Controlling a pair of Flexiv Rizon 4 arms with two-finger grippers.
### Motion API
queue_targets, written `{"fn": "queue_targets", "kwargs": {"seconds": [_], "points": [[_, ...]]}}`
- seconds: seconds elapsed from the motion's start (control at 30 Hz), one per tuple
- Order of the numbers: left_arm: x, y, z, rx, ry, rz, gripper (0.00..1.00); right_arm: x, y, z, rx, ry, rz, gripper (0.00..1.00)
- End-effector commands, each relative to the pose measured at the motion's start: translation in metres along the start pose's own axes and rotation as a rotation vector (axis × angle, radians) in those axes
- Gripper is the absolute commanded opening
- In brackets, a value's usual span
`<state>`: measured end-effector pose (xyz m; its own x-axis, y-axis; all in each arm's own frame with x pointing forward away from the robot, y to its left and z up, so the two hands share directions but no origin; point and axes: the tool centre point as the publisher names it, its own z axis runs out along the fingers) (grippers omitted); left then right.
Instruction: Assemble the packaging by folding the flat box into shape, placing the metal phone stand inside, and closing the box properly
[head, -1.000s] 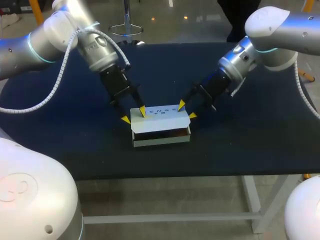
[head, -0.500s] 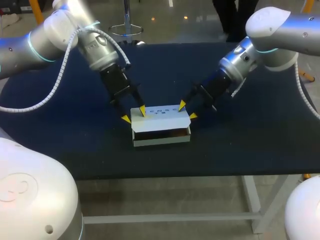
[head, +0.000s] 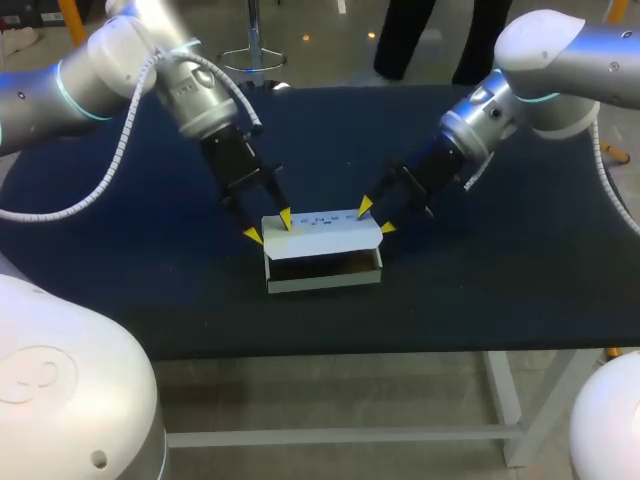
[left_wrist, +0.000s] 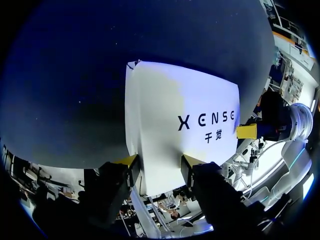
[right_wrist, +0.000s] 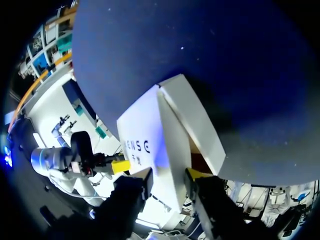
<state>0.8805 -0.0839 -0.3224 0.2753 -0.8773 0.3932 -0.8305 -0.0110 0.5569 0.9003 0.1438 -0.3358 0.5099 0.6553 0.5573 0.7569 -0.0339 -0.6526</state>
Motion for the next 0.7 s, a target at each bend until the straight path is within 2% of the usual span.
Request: {"fn": "queue_targets", "kwargs": {"seconds": [0.03,0.7], "points": [[0.0036,-0.0015,-0.0025,-0.007,-0.005,-0.003,0.55,0.0024,-0.0011,-0.0015,0.0,-0.003,-0.001,0.46],[0.0093,-0.0025,-0.0085,-0.029,-0.003,-0.034,0.52,0.006,-0.0029,-0.0054,-0.003,0.0,-0.004,0.45]]}}
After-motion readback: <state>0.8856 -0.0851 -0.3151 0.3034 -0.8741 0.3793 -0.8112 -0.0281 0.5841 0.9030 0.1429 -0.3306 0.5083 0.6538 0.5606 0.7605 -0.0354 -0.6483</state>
